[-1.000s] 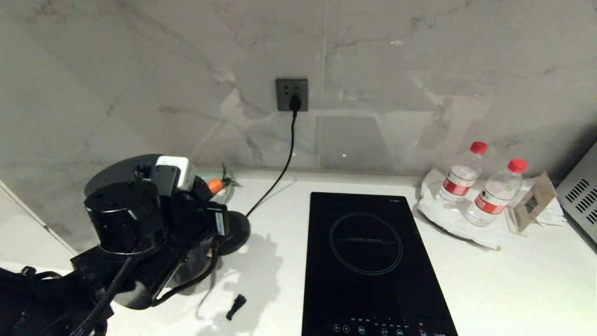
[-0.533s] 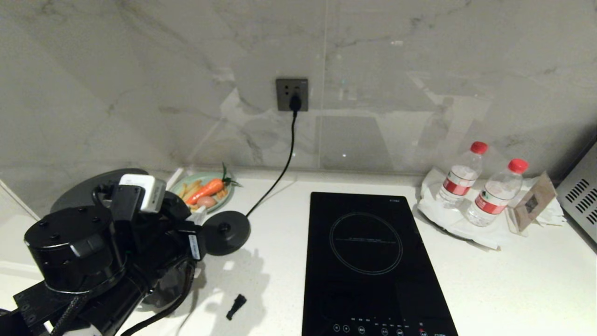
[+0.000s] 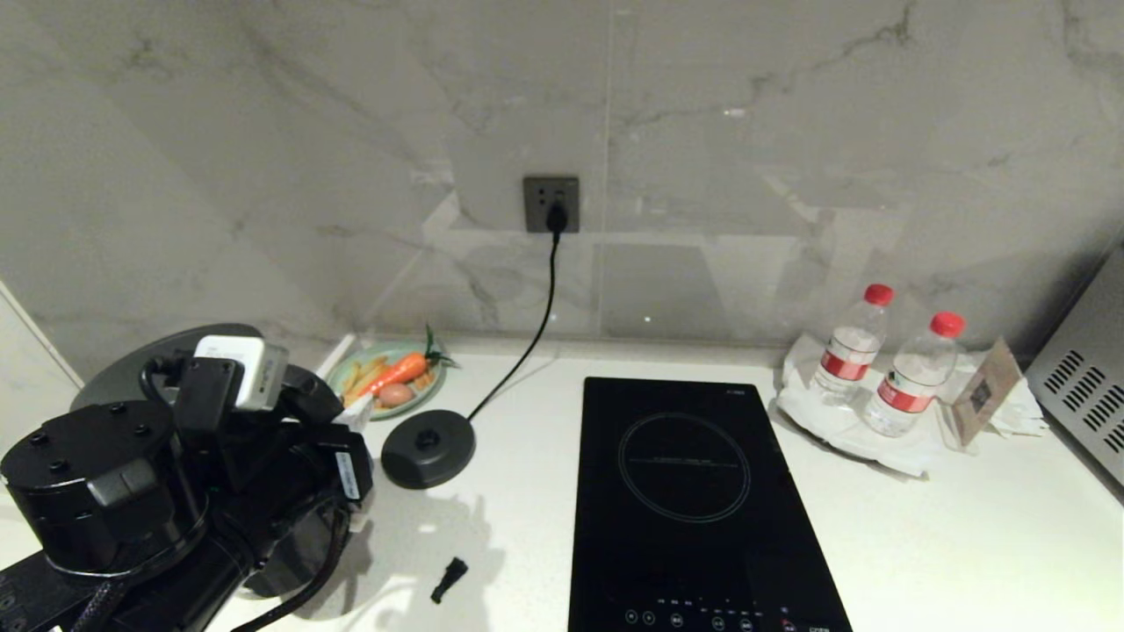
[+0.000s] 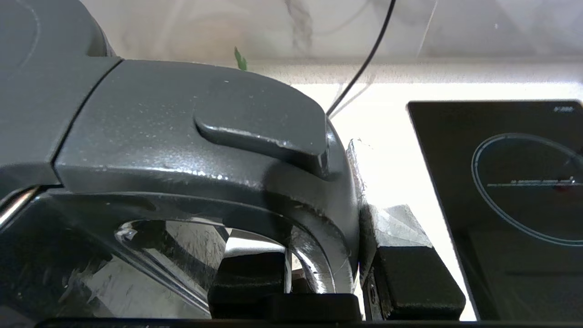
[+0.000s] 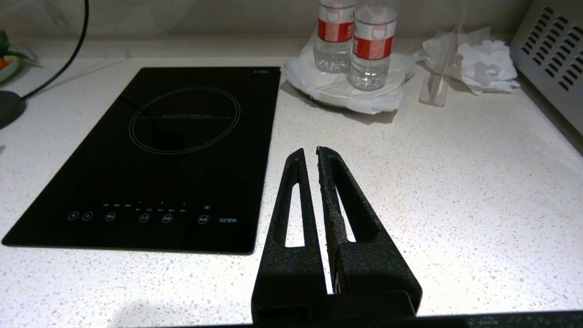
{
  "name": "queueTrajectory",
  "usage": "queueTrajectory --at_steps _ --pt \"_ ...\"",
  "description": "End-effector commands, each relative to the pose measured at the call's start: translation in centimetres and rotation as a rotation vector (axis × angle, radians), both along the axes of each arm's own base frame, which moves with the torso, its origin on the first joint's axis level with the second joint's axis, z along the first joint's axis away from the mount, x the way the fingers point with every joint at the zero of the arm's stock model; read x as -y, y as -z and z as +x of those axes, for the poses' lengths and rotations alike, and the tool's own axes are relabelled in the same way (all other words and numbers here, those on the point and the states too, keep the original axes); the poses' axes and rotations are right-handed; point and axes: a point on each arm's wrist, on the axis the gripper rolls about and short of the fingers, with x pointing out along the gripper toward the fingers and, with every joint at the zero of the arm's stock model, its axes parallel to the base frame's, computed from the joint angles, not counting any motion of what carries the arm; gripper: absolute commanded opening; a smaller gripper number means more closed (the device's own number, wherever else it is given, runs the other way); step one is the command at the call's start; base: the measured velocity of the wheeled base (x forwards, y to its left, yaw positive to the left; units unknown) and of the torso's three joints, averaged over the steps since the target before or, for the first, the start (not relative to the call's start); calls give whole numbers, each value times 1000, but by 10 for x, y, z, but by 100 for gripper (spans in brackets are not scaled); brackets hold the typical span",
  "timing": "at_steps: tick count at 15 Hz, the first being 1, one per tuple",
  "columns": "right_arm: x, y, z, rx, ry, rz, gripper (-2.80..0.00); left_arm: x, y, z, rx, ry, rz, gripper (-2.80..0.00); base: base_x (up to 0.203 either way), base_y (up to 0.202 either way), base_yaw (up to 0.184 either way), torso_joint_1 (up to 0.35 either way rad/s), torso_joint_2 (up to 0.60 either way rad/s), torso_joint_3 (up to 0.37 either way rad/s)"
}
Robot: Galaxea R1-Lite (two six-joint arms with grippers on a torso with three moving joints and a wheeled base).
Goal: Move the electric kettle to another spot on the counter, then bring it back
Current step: Place it by the sink
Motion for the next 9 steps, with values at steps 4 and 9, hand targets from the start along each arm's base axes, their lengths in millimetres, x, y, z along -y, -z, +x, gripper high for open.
queueTrajectory --at_steps 4,9 --pt "0 0 0 -1 -1 0 -280 0 0 0 4 -3 -5 -280 0 0 0 2 2 199" --pt "0 0 0 0 -1 0 -280 0 0 0 2 -2 -8 -280 0 0 0 1 2 202"
